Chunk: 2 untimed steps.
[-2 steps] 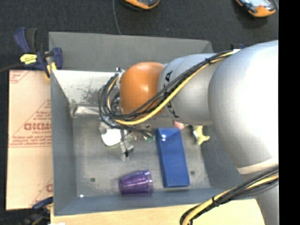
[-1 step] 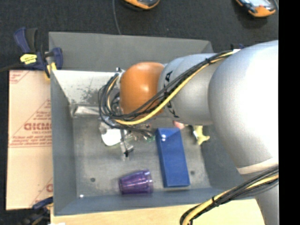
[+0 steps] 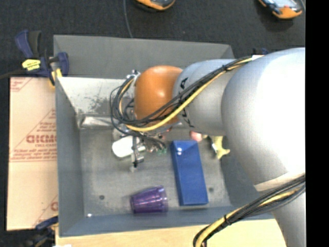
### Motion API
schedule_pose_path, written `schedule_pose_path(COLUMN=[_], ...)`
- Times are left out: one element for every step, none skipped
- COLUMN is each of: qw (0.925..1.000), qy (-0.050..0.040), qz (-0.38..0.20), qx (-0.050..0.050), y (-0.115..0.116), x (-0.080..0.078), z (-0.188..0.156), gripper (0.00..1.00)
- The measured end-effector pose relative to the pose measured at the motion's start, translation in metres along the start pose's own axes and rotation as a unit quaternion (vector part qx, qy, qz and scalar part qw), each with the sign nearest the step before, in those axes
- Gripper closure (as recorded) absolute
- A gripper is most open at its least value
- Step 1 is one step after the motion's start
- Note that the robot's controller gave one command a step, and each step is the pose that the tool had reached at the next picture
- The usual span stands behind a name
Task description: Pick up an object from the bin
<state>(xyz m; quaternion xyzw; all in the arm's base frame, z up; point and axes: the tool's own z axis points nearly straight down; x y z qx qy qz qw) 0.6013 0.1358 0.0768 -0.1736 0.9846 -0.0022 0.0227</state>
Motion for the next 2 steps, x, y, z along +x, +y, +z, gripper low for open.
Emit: schedule_pose_path(qw=[1.0000, 1.0000], qy=[-0.0017, -0.0017], qz=[0.006, 0.006], qx=[0.001, 0.001], y=[-0.0180, -0.0180], x=[-0.0081, -0.0081], z=[0.0027, 0.0026], gripper=[1.00, 1.00])
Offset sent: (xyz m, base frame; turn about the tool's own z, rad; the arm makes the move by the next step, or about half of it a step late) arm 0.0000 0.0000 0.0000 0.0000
